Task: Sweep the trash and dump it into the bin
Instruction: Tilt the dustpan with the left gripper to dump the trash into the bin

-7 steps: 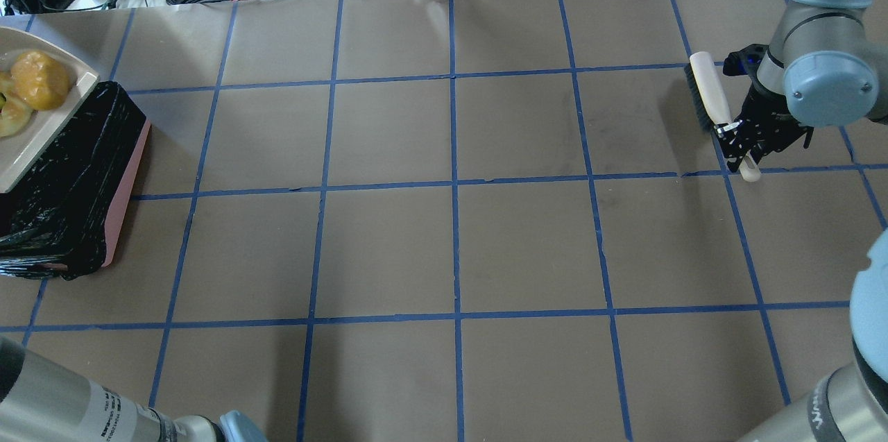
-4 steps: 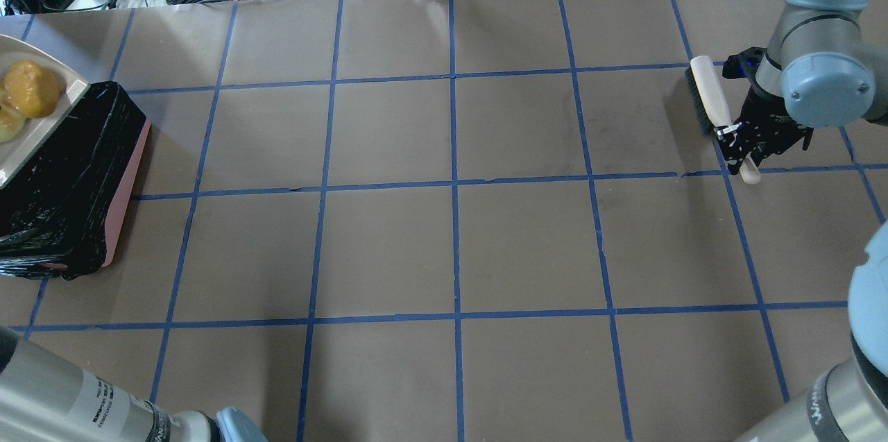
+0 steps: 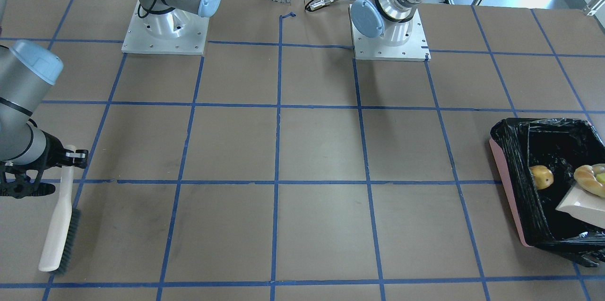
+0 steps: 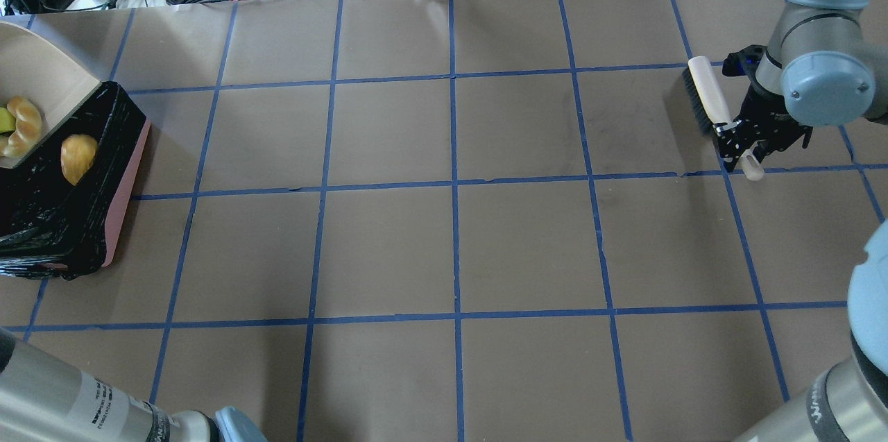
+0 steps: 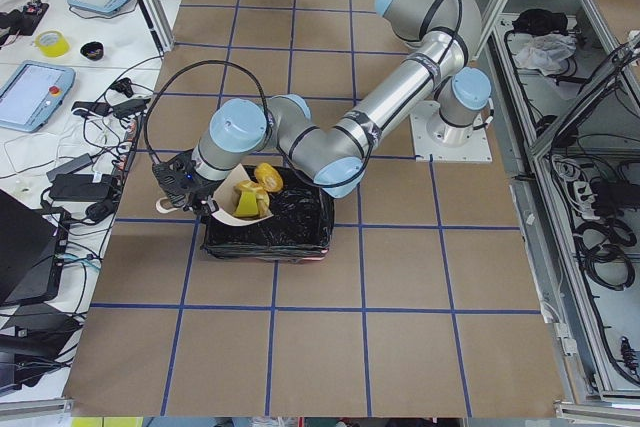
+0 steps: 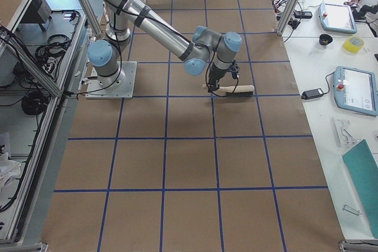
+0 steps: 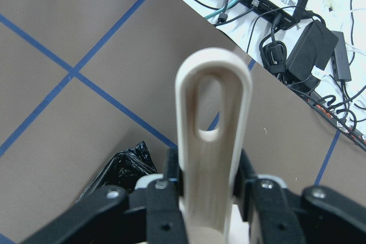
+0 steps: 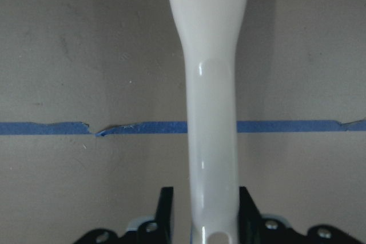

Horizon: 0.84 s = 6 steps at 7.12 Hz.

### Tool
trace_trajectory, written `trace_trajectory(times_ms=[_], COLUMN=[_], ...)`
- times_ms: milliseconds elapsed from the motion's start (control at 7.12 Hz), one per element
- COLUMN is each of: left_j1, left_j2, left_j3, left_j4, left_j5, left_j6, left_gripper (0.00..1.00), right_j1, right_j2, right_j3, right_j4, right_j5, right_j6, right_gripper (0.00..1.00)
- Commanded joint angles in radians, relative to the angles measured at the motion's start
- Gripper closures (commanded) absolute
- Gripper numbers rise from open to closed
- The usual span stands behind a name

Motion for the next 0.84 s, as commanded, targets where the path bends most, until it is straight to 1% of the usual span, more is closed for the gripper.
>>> trace_trajectory(times_ms=[0,140,281,421,562,702], left_j1=[0.035,0.039,0.034,0.029,0.022,0.02], left_j2=[0.011,0.03,0.057,0.085,0.121,0.149], left_j3=[-0.017,-0.033,-0.051,-0.083,-0.123,-0.164], left_j4=[0.036,0.038,0.054,0.059,0.105,0.139], left_j5=[-0.105,-0.148,-0.161,-0.217,-0.246,-0.254], left_j6=[0.129,0.151,0.166,0.204,0.249,0.309], left_gripper=[1.0,1.0,1.0,1.0,1.0,1.0], right_j1=[0.003,0.006,0.008,0.008,0.009,0.009], right_j2=[-0.018,-0.047,-0.101,-0.156,-0.222,-0.268], right_j3=[-0.012,-0.035,-0.046,-0.047,-0.062,-0.119], right_j4=[0.004,0.01,0.017,0.032,0.087,0.201], right_j5=[0.005,0.005,0.022,0.037,0.039,0.04], right_j6=[0.003,0.003,0.003,0.002,0.003,0.003], right_gripper=[0.0,0.0,0.0,0.0,0.0,0.0])
